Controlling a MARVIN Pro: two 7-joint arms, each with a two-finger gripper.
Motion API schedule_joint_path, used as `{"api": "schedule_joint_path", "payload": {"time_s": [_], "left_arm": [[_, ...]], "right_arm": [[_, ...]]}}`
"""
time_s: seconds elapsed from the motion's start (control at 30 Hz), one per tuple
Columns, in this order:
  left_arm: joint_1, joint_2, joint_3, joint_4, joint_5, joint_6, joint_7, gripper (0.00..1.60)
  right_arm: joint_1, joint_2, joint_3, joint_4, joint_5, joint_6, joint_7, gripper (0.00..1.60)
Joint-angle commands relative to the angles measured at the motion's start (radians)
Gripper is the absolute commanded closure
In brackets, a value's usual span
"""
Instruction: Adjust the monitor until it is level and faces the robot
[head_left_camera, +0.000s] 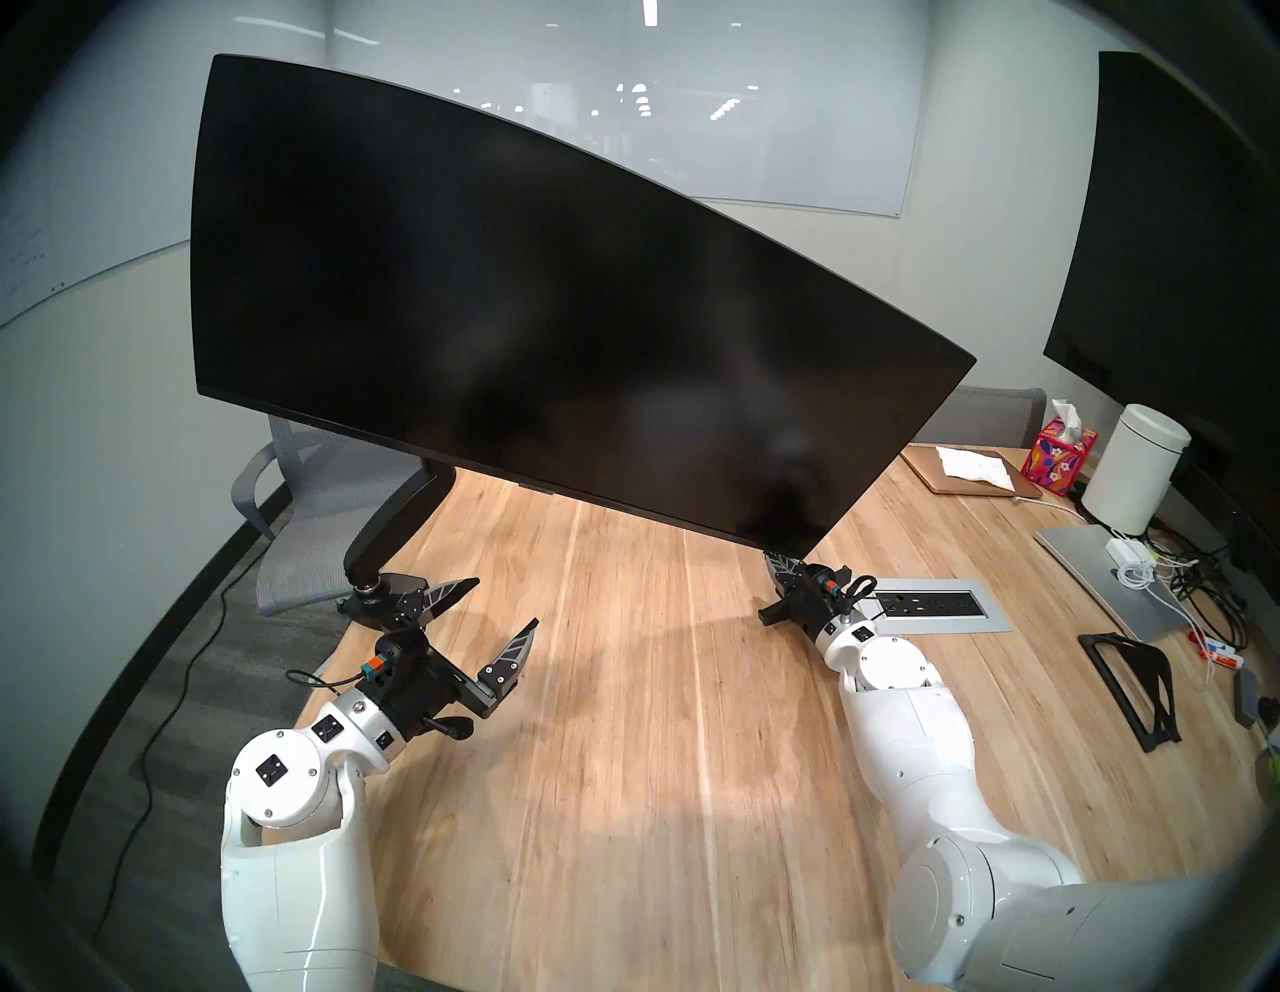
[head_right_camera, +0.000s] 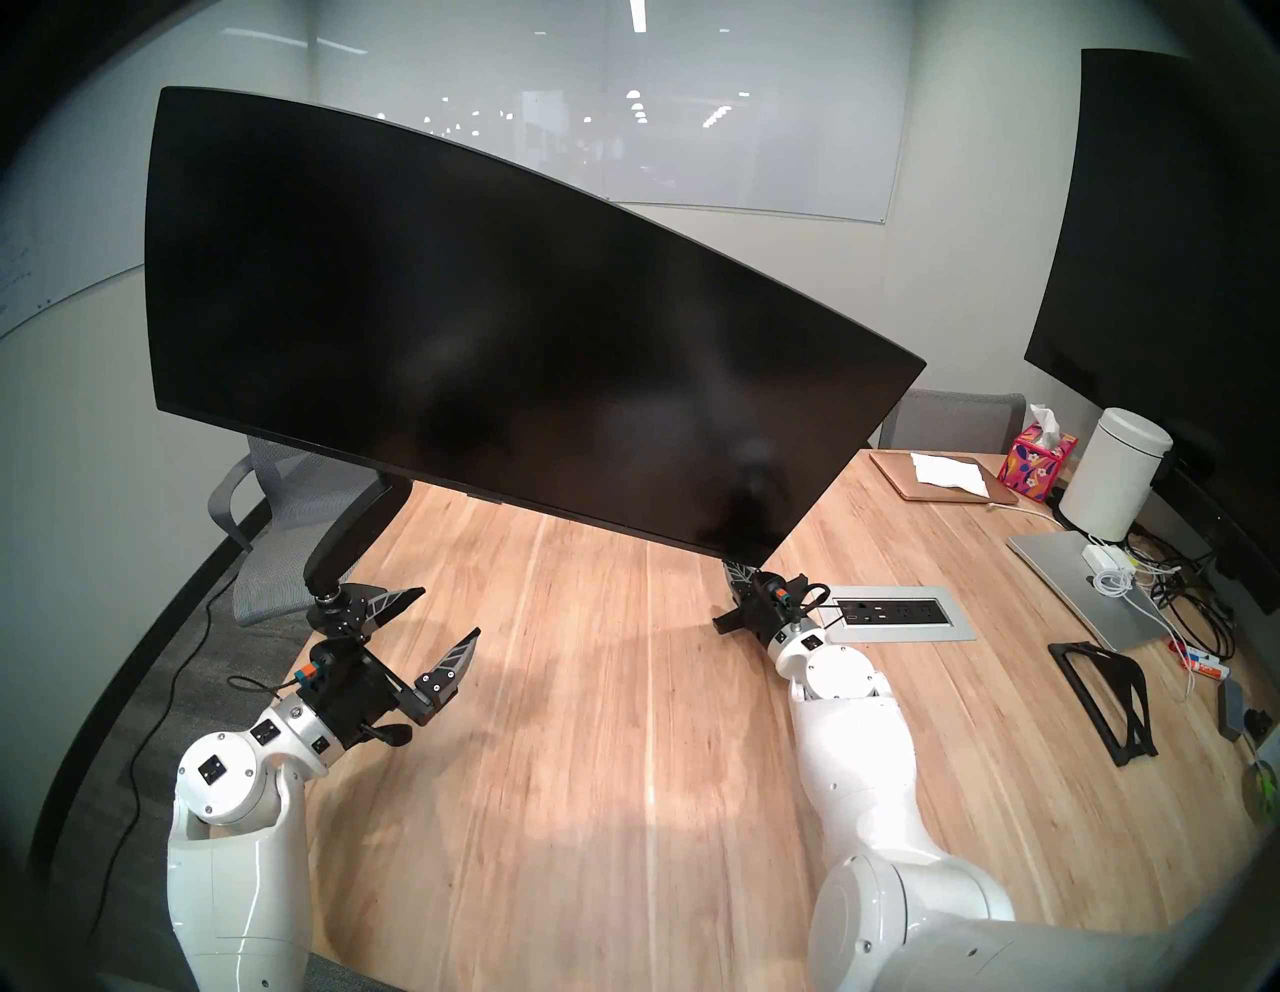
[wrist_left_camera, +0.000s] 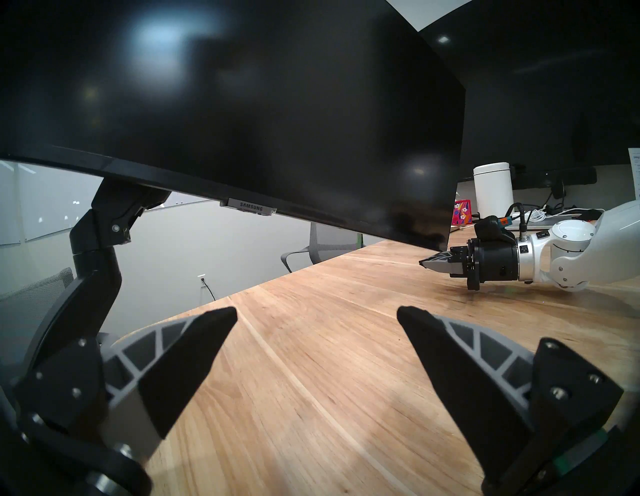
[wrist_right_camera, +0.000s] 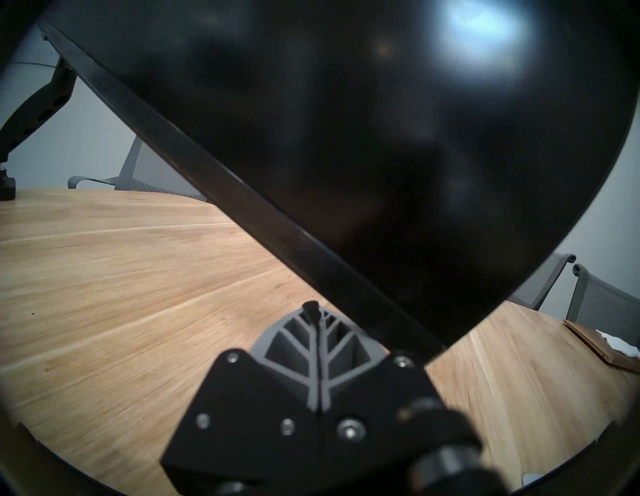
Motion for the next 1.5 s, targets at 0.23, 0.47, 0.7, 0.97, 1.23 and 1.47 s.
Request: {"api": "schedule_joint_path", "payload": {"time_s": [0.23,0.47,0.7,0.97,1.23,1.47], "left_arm": [[0.000,0.003,0.002,-0.013,-0.003,-0.001,0.001,0.00],[-0.001,0.003,0.002,-0.012,-0.003,-0.001,0.001,0.00],[-0.001,0.003,0.002,-0.011,-0.003,-0.002,0.000,0.00],[-0.002,0.003,0.002,-0.011,-0.003,-0.002,0.000,0.00],[-0.002,0.003,0.001,-0.010,-0.003,-0.002,0.000,0.00],[-0.002,0.003,0.001,-0.010,-0.003,-0.002,-0.001,0.00]], "right_arm": [[0.042,-0.007,0.006,-0.039,-0.001,-0.035,-0.022,1.60],[0.055,-0.005,0.011,-0.037,-0.009,-0.035,-0.026,1.60],[0.072,-0.006,0.015,-0.044,-0.015,-0.033,-0.030,1.60],[0.092,-0.009,0.019,-0.050,-0.023,-0.030,-0.032,1.60],[0.106,-0.014,0.023,-0.049,-0.031,-0.026,-0.035,1.60],[0.118,-0.019,0.024,-0.050,-0.036,-0.024,-0.039,1.60]]}}
